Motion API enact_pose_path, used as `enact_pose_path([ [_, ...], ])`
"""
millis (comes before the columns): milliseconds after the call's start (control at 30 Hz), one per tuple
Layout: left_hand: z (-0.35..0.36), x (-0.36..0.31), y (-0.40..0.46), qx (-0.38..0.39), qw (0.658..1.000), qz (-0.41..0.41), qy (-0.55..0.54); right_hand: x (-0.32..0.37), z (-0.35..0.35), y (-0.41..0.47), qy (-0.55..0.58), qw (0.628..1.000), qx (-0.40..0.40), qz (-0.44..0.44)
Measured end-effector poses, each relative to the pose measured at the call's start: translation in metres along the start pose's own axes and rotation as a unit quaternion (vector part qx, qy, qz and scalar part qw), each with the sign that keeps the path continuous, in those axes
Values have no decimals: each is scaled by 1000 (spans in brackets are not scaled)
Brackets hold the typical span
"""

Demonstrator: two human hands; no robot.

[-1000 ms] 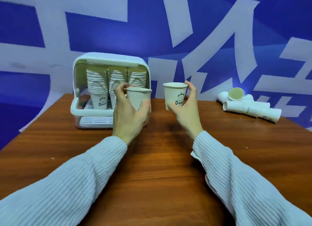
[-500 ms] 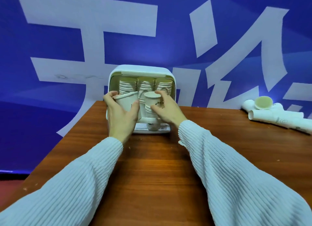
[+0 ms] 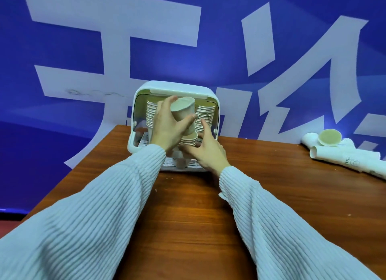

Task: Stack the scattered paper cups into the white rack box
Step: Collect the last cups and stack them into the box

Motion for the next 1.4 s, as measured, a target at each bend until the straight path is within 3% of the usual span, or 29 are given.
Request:
enact_pose_path([
  [167,17,19,-7,149,978,17,146,-8,2,3,-11,1000,-8,-5],
  [267,16,27,-13,239,942,10,235,-8,2,3,-15,1000,2,0],
  [333,17,28,-11,272,933,-7,237,-8,1,2,-11,1000,2,-4],
  [500,21,32,-2,192,958,-57,207,-10,3,3,11,999,2,-31],
  [700,23,32,-4,176,947,-64,261,-15,4,6,70,997,24,-37],
  [800,17,17,-15,79,960,1,269,-17,-7,-3,201,978,46,-25],
  [900,20,-5,-35,-5,973,106,203,-24,-23,-21,217,975,0,-53],
  [1067,67,-50,-76,45,974,188,118,-59,-69,-59,162,982,-95,-28],
  [1400,190,-141,-143,196,961,195,29,-161,-202,-119,74,974,-206,57],
])
Point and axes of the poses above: each hand's wrist, its own y-axis towards the middle knuckle, its own z-axis out of the palm, x = y × z, the point moved 1 cm from there along y, towards the middle knuckle, and after that the axes turned 7 degrees about y, right-handed, at the moved point
